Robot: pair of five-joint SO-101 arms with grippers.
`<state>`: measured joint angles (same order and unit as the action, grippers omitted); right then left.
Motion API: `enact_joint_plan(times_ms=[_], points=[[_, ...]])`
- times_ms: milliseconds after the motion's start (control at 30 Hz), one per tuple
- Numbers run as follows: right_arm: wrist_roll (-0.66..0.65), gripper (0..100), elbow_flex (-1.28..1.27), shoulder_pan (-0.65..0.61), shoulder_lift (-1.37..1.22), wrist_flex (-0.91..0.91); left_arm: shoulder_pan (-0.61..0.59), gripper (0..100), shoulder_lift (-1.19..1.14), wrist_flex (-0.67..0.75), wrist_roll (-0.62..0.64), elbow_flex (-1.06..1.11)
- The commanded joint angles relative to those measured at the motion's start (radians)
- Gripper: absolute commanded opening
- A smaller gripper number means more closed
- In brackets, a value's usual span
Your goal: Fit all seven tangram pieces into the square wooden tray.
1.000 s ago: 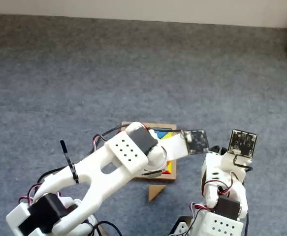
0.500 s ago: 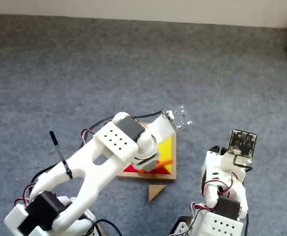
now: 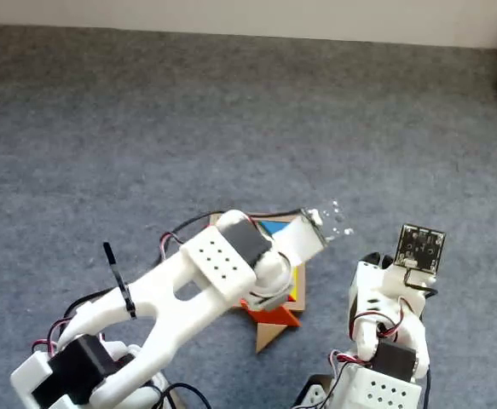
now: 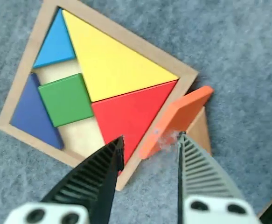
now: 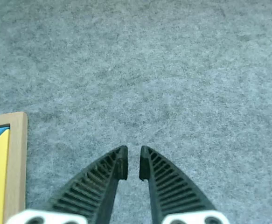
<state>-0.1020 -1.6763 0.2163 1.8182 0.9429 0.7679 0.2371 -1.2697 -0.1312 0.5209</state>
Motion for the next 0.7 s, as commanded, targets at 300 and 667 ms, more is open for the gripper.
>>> enact_joint_plan(times_ms=[300,667], points=[[0.003,5.4,-0.104,-0.01,0.005,-0.004,0.058,18,-0.001,0.299,0.018,0.255],[0.003,5.4,-0.104,-0.008,0.005,-0.004,0.018,13,-0.3,0.181,0.023,0.041]])
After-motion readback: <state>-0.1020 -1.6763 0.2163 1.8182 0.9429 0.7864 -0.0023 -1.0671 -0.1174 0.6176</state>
